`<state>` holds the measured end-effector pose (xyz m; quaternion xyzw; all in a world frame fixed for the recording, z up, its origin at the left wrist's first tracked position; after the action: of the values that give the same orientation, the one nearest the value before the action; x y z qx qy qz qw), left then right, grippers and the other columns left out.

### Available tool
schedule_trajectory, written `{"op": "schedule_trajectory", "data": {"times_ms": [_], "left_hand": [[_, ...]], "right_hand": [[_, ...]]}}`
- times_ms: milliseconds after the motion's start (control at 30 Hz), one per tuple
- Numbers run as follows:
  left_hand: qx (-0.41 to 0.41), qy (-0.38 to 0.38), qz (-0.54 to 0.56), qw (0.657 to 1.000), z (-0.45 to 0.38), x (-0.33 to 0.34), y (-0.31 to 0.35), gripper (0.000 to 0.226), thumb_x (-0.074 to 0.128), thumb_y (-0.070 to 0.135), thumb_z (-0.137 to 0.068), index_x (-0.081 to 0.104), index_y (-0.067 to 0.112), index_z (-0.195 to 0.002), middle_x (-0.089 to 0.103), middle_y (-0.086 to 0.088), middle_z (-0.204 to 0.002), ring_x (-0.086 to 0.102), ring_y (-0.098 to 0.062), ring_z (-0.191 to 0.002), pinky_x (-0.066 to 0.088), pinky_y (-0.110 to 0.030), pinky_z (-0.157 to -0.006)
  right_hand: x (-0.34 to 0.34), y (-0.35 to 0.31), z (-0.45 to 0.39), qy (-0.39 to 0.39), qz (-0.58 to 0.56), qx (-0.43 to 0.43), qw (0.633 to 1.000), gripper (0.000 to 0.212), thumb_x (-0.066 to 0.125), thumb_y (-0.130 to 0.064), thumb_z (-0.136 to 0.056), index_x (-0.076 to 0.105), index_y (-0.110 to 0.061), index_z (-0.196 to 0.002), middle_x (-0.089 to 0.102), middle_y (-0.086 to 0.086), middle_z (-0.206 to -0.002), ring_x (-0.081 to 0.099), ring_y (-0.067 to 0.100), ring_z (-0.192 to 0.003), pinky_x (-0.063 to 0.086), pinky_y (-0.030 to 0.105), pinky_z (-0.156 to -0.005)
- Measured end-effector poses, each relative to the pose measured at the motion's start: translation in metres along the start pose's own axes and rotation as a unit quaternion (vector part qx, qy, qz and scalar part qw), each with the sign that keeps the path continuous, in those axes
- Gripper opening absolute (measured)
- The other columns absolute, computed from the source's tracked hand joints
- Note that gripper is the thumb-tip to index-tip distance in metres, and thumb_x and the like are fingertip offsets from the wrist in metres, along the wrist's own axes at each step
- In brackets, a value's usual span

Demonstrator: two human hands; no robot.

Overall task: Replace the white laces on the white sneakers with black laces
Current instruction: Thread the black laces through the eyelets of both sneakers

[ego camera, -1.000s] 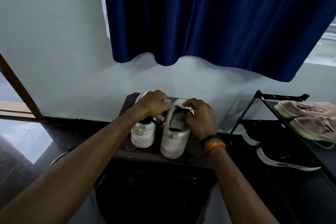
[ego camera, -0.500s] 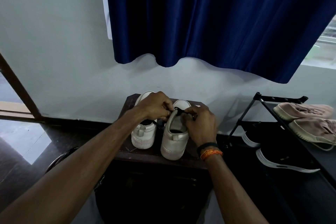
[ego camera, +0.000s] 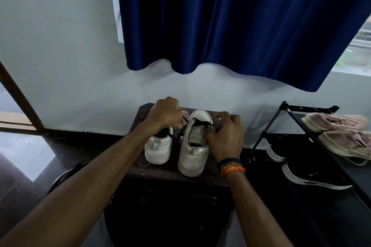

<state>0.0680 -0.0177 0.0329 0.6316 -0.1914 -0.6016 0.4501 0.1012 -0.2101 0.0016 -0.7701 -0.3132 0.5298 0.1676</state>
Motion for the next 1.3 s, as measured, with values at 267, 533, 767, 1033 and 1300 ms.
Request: {"op": "schedule_trajectory", "data": {"times_ms": [267, 533, 767, 1033, 1300], "left_hand": [[-0.044, 0.136, 0.346, 0.927, 0.009, -0.054, -0.022, 0.019, 0.041, -0.009, -0.095, 0.055, -0.001, -0.085, 0.069, -0.035, -0.093, 0.075, -0.037, -0.078, 0.064, -0.038, -0.071], [0.002, 0.008, 0.624, 0.781, 0.011, -0.023, -0.009, 0.017, 0.038, -0.004, -0.101, 0.048, 0.007, -0.092, 0.071, -0.023, -0.092, 0.074, -0.028, -0.080, 0.060, -0.042, -0.081], [0.133, -0.006, -0.013, 0.991, 0.005, -0.009, 0.002, 0.006, 0.075, 0.020, -0.087, 0.071, 0.017, -0.083, 0.065, 0.015, -0.067, 0.057, -0.002, -0.060, 0.042, -0.019, -0.059], [0.196, -0.029, -0.244, 0.949, 0.008, 0.007, 0.018, 0.015, 0.066, 0.010, -0.084, 0.077, 0.017, -0.077, 0.075, 0.003, -0.083, 0.069, -0.018, -0.081, 0.052, -0.028, -0.071], [0.071, 0.170, -0.189, 0.965, 0.010, -0.088, -0.017, 0.013, 0.054, 0.016, -0.071, 0.064, 0.014, -0.062, 0.069, -0.007, -0.071, 0.064, -0.028, -0.071, 0.051, -0.034, -0.064]], "right_hand": [[-0.006, 0.010, -0.002, 0.008, -0.019, 0.040, 0.999, 0.040, 0.078, -0.031, -0.075, 0.055, -0.020, -0.105, 0.050, 0.000, -0.107, 0.050, 0.020, -0.078, 0.036, 0.030, -0.067], [-0.007, 0.014, -0.001, -0.013, -0.044, 0.093, 0.995, 0.031, 0.074, -0.040, -0.078, 0.050, -0.023, -0.087, 0.064, -0.005, -0.081, 0.047, 0.020, -0.074, 0.032, 0.030, -0.066], [-0.008, 0.016, 0.002, -0.022, -0.063, 0.119, 0.991, 0.031, 0.073, -0.041, -0.081, 0.055, -0.018, -0.072, 0.060, -0.005, -0.067, 0.049, 0.024, -0.071, 0.035, 0.029, -0.066], [-0.008, 0.014, 0.000, -0.022, -0.064, 0.107, 0.992, 0.027, 0.074, -0.036, -0.081, 0.059, -0.017, -0.070, 0.066, 0.000, -0.071, 0.058, 0.025, -0.074, 0.041, 0.029, -0.067], [-0.014, 0.019, 0.000, -0.009, -0.060, 0.108, 0.992, 0.028, 0.075, -0.035, -0.081, 0.058, -0.014, -0.072, 0.058, -0.003, -0.063, 0.051, 0.022, -0.066, 0.034, 0.027, -0.063]]}}
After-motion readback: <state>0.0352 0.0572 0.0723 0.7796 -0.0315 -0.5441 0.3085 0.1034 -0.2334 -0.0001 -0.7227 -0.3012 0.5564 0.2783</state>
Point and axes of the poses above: each hand's wrist, its own z-axis away from the middle knuckle, its own x-axis out of the palm, y = z × x, the point moved 4 cm from there along -z, towards the middle knuckle
